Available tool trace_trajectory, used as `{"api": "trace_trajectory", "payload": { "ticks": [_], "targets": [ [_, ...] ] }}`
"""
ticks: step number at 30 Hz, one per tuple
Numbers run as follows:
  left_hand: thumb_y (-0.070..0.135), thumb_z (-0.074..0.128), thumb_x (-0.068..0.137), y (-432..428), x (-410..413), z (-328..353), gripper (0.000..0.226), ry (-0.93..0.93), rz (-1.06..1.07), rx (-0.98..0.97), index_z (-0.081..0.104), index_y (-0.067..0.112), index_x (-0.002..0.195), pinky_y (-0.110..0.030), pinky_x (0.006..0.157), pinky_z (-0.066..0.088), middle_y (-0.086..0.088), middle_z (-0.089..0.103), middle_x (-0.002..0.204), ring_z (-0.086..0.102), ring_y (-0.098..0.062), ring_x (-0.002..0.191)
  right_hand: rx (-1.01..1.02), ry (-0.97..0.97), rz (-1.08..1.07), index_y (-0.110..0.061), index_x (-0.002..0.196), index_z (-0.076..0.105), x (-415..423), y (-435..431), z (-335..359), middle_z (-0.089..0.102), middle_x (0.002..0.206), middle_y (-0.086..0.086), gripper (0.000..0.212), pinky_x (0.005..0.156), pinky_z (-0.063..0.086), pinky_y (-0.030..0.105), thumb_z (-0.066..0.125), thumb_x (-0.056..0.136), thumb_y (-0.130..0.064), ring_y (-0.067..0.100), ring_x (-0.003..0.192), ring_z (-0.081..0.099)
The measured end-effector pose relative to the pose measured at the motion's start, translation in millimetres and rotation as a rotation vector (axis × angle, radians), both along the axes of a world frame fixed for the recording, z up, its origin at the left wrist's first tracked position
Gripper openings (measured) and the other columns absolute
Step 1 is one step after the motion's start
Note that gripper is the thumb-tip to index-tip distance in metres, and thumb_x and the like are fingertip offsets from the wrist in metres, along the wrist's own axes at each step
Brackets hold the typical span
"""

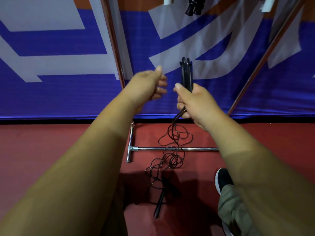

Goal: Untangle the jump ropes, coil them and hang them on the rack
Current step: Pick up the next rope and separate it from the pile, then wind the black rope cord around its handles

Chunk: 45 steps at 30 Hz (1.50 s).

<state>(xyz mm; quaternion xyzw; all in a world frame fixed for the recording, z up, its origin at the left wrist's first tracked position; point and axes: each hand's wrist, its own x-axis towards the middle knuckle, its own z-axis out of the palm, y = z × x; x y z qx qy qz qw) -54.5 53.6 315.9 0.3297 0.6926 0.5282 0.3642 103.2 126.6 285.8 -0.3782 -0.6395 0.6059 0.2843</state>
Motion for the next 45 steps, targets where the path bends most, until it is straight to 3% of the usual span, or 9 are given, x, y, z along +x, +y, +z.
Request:
{"api": "trace_trajectory", "payload": {
  "ticks": [3, 6, 12, 20, 23, 29, 39, 42, 45],
  "targets": [
    [0.041, 0.040, 0.113, -3, 9, -16, 0.044, -0.089, -0.340, -0.284, 0.069, 0.009, 0.123, -0.035, 0.092, 0.045, -0.003, 0.078, 0.109, 0.071, -0.011, 0.098, -0.002, 0.063, -0.027, 0.001, 0.120, 0.060, 5, 2, 12, 0.047, 0.070, -0.004, 0.039, 0.043, 0.035, 0.024, 0.060, 0.107, -0.036, 0.013, 0.063, 0.047],
    [0.038, 0.036, 0.115, -13, 17, -21, 0.050, -0.191, -0.660, -0.346, 0.064, 0.005, 0.138, -0.034, 0.115, 0.042, -0.013, 0.074, 0.127, 0.065, -0.013, 0.124, -0.009, 0.123, -0.061, -0.011, 0.101, 0.054, 9, 2, 20, 0.046, 0.069, -0.004, 0.026, 0.043, 0.034, 0.025, 0.059, 0.108, -0.035, 0.010, 0.059, 0.048],
    [0.027, 0.053, 0.109, -17, 9, -13, 0.034, -0.088, -0.797, -0.139, 0.074, 0.006, 0.125, -0.036, 0.105, 0.052, -0.013, 0.070, 0.099, 0.070, -0.032, 0.106, 0.053, 0.099, -0.112, -0.017, 0.098, 0.054, 16, 9, 24, 0.059, 0.073, -0.001, 0.024, 0.044, 0.043, 0.030, 0.056, 0.109, -0.038, 0.015, 0.062, 0.060],
    [0.021, 0.078, 0.092, -9, 21, -13, 0.019, -0.058, -0.659, -0.239, 0.073, 0.004, 0.097, -0.024, 0.064, 0.054, -0.013, 0.073, 0.085, 0.072, -0.016, 0.075, 0.107, 0.058, -0.077, -0.010, 0.109, 0.053, 21, 8, 26, 0.072, 0.075, 0.012, 0.023, 0.065, 0.066, 0.052, 0.053, 0.112, -0.033, 0.033, 0.073, 0.080],
    [0.028, 0.077, 0.094, -7, 23, -9, 0.032, 0.027, -0.611, -0.242, 0.072, -0.003, 0.104, -0.027, 0.074, 0.058, -0.015, 0.076, 0.093, 0.072, -0.016, 0.081, 0.096, 0.087, -0.155, -0.003, 0.107, 0.052, 22, 13, 24, 0.071, 0.070, 0.016, 0.028, 0.063, 0.066, 0.054, 0.053, 0.112, -0.031, 0.036, 0.071, 0.079],
    [0.027, 0.066, 0.105, -11, 19, -21, 0.019, 0.197, -0.774, -0.446, 0.078, 0.014, 0.111, -0.037, 0.097, 0.055, -0.004, 0.080, 0.106, 0.070, -0.008, 0.092, -0.043, 0.198, -0.243, -0.004, 0.113, 0.050, 22, 16, 25, 0.071, 0.071, 0.021, 0.025, 0.067, 0.067, 0.053, 0.053, 0.113, -0.029, 0.039, 0.074, 0.079],
    [0.027, 0.071, 0.101, -8, 1, -27, 0.013, 0.492, -0.361, -0.388, 0.077, 0.020, 0.093, -0.023, 0.056, 0.055, -0.011, 0.077, 0.092, 0.071, -0.016, 0.069, -0.020, -0.059, 0.072, -0.005, 0.112, 0.060, 33, 14, 33, 0.082, 0.094, 0.014, 0.028, 0.080, 0.066, 0.053, 0.057, 0.110, -0.033, 0.035, 0.083, 0.081],
    [0.027, 0.077, 0.095, -6, -5, -25, 0.005, 0.514, -0.209, -0.262, 0.081, 0.024, 0.093, -0.043, 0.082, 0.063, -0.010, 0.077, 0.091, 0.067, -0.019, 0.076, -0.085, -0.094, 0.170, -0.005, 0.115, 0.064, 36, 11, 32, 0.079, 0.110, 0.016, 0.028, 0.080, 0.067, 0.048, 0.061, 0.109, -0.032, 0.033, 0.091, 0.081],
    [0.017, 0.079, 0.093, -5, -7, -22, 0.013, 0.515, -0.131, -0.175, 0.084, 0.029, 0.090, -0.046, 0.087, 0.062, -0.001, 0.079, 0.086, 0.069, -0.020, 0.079, -0.164, -0.138, 0.308, -0.004, 0.119, 0.066, 40, 6, 35, 0.076, 0.117, 0.020, 0.028, 0.084, 0.066, 0.045, 0.064, 0.108, -0.029, 0.035, 0.096, 0.080]
  ]
}}
